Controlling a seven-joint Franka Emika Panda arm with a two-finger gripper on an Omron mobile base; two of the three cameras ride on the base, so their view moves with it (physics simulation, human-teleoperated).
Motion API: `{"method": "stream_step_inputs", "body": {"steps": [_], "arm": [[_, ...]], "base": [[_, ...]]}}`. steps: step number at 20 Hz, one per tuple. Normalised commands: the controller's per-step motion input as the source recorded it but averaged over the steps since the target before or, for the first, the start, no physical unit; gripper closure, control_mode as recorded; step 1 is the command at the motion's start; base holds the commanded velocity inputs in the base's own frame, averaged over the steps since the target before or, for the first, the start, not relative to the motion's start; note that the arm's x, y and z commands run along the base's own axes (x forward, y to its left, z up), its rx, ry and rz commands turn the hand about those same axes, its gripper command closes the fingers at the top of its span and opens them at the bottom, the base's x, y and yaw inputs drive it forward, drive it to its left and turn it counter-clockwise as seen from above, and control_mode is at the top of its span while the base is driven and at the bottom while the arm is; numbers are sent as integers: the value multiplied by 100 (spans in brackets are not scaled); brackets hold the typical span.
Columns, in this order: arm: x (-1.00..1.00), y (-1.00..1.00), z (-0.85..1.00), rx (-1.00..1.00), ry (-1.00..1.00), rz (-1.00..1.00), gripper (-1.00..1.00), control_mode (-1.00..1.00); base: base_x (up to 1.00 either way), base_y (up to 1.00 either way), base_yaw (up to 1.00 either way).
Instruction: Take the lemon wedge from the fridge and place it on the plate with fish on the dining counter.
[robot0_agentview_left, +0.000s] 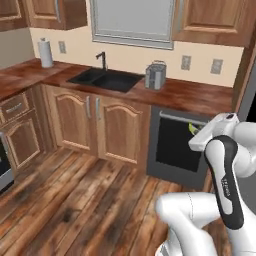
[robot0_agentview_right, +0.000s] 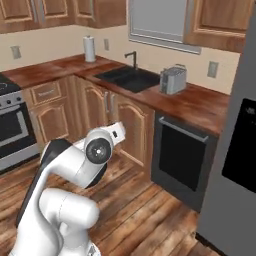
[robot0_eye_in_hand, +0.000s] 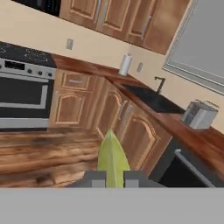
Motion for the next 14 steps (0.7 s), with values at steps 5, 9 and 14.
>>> {"method": "stream_step_inputs", "body": {"steps": [5, 9, 14], "arm": [[0, 0, 0, 0, 0, 0, 100, 100], [0, 0, 0, 0, 0, 0, 100, 100], [0, 0, 0, 0, 0, 0, 100, 100]], "base": [[-8, 39, 90], [0, 9, 97], [0, 10, 97]]}}
